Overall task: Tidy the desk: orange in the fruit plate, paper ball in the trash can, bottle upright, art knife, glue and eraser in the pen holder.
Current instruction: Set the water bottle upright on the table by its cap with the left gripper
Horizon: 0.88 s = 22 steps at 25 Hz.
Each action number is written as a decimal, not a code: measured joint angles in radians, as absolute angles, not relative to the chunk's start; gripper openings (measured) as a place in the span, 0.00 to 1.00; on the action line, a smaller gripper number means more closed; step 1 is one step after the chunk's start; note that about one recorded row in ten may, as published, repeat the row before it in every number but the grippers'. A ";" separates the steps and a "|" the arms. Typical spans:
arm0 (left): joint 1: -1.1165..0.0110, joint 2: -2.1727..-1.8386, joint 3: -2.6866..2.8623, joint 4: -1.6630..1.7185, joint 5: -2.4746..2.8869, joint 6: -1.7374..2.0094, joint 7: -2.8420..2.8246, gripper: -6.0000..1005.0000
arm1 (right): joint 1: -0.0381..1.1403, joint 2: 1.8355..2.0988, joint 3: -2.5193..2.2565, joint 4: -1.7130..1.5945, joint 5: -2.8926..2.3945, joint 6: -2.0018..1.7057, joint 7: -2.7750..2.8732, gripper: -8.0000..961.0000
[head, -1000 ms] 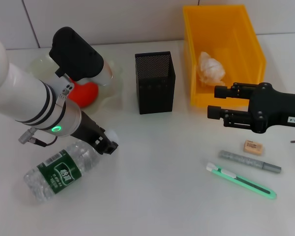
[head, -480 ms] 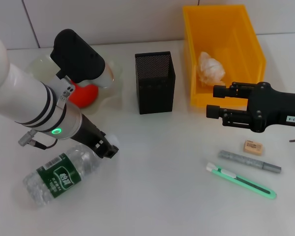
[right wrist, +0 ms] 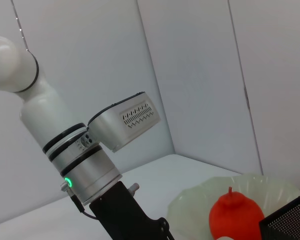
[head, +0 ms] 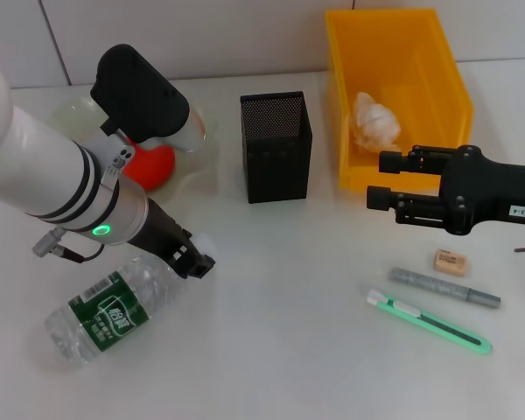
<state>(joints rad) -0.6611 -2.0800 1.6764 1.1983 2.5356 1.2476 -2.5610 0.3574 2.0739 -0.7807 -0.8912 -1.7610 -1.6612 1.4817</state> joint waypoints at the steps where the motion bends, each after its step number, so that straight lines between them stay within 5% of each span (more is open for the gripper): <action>1: -0.661 -2.080 1.676 1.199 2.536 1.248 -2.562 0.45 | 0.357 2.074 -0.781 -0.891 -1.761 -1.661 1.482 0.66; 22: -0.656 -2.079 1.673 1.262 2.536 1.283 -2.570 0.45 | 0.357 2.074 -0.781 -0.891 -1.759 -1.651 1.480 0.67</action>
